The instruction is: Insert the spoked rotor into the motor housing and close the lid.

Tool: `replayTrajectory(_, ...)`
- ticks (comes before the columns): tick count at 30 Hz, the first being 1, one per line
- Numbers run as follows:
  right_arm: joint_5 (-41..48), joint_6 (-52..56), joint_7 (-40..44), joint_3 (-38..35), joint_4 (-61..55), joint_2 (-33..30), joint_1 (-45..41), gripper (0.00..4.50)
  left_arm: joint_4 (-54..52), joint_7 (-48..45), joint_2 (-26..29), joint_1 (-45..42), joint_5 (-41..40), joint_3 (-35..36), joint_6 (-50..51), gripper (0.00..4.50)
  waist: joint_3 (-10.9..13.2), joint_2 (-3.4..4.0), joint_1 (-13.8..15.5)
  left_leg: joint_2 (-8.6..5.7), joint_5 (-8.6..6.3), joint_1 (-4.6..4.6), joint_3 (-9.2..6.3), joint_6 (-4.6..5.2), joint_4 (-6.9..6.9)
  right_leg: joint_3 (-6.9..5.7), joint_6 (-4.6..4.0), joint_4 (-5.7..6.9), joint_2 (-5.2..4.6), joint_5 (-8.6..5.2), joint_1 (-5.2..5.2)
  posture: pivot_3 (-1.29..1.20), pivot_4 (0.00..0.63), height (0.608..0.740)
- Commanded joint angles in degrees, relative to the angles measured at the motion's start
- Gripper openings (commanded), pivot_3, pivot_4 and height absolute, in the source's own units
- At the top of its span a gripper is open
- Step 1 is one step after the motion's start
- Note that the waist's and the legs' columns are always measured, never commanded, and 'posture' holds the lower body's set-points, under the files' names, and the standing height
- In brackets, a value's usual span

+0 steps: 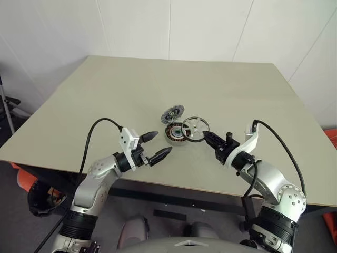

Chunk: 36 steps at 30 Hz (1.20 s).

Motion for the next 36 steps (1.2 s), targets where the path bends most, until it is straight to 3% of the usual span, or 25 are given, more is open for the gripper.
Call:
replayTrajectory(1, 2.9, -4.1, 0.6, 4.7, 0.8, -1.6, -1.0, 0.31, -3.2, 0.3, 0.3, 0.2, -0.7, 0.6, -0.1, 4.50, 0.0, 0.00, 0.0, -0.01, -0.01, -0.01, 0.00, 0.01, 0.01, 0.01, 0.00, 0.00, -0.01, 0.00, 0.00, 0.00, 0.000, 0.740)
replayTrajectory(7, -0.1, -8.9, 2.5, 10.0, 4.7, -3.1, -3.2, 0.31, -2.9, 0.1, 0.5, 0.6, -0.7, 0.8, -0.6, 4.50, 0.0, -0.05, 0.0, -0.01, -0.02, -0.11, -0.01, 0.03, 0.02, 0.00, 0.00, -0.01, 0.00, 0.00, -0.06, 0.00, 0.000, 0.740)
replayTrajectory(19, -6.1, -12.6, 8.3, 13.7, 10.4, -5.8, -5.8, 0.31, -0.5, -0.6, 0.1, 0.2, -0.3, 0.7, -2.0, 4.50, 0.0, -0.07, 0.0, -0.01, 0.03, -0.38, -0.03, -0.04, 0.05, -0.05, 0.00, 0.00, 0.00, 0.01, -0.26, 0.00, 0.000, 0.740)
replayTrajectory(36, -13.2, -13.5, 13.6, 13.6, 16.2, -5.0, -9.6, 0.31, 0.0, -1.1, 0.3, 0.6, -0.5, 1.0, -2.6, 4.50, 0.0, -0.09, 0.0, 0.00, 0.03, -0.39, -0.03, -0.03, 0.17, -0.05, -0.01, 0.03, 0.00, 0.02, -0.22, 0.00, 0.000, 0.740)
